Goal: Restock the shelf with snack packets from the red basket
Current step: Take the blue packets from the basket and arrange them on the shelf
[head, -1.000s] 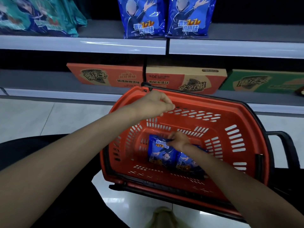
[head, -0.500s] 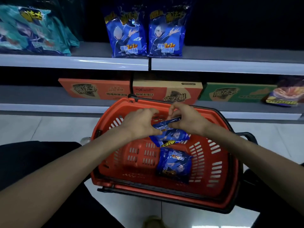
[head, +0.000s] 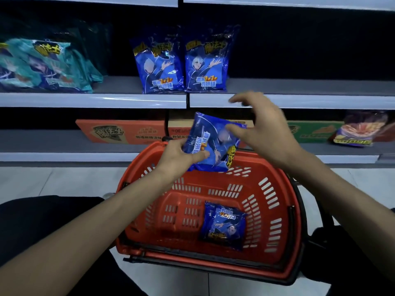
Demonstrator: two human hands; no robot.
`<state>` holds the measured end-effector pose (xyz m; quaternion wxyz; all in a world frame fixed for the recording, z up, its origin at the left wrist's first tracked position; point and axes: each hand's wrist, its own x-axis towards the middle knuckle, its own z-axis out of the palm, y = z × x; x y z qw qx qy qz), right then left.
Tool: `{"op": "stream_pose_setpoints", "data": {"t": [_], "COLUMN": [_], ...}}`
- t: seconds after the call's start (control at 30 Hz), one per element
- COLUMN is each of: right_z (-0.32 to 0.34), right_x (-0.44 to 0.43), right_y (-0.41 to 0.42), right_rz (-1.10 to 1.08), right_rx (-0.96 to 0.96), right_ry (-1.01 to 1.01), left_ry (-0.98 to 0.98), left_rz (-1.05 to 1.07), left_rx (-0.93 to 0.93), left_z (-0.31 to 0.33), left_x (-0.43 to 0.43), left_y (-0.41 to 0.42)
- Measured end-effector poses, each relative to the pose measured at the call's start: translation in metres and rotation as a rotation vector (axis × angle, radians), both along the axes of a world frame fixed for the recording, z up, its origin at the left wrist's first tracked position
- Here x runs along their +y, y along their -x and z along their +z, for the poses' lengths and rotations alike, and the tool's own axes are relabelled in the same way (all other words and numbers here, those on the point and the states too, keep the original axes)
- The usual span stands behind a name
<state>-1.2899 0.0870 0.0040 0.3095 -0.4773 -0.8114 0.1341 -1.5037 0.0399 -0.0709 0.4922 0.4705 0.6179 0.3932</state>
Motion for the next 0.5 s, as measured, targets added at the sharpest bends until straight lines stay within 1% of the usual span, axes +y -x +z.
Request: {"op": "stream_pose_setpoints", "data": {"t": [0.07,0.13,0.17,0.2,0.27,0.33,0.37,0.4,0.43,0.5], "right_z": [-0.001,-0.009,-0.015,-0.020,-0.028,-0.038,-0.041,-0.043,-0.043,-0.040], "right_x": [-0.013,-0.027,-0.034,-0.041,-0.052,-0.058,-0.059,-0.061,-0.060,-0.058], "right_y": [-0.007,-0.009,-0.007,-0.004,0.007,0.018,0.023,0.028,0.034,0.043], "right_rz": [-0.203,-0.356,-0.405,-0.445,-0.491,-0.425,-0.354,-0.275,-0.214,-0.150], "right_rx": [0.241,0.472,0.574,0.668,0.811,0.912,0.952,0.984,1.017,1.116], "right_ry": [-0.055,-0.006,0.080,0.207,0.547,0.868,0.995,1.077,1.106,1.039], "left_ry": [0.052,0.057,0.051,0.042,0.025,0.034,0.040,0.044,0.045,0.049], "left_rz": [0.076,0.138,0.166,0.191,0.220,0.234,0.228,0.212,0.198,0.205], "left_rx": [-0.168,-0.310,-0.385,-0.461,-0.603,-0.725,-0.777,-0.814,-0.840,-0.865], "left_z": [0.001,0.001,0.002,0.004,0.008,0.011,0.012,0.012,0.013,0.014], "left_x": [-0.001,0.000,0.000,0.000,-0.002,-0.004,-0.006,-0.008,-0.010,-0.016], "left_y": [0.003,0.004,0.003,0.000,-0.009,-0.019,-0.024,-0.028,-0.034,-0.042]}}
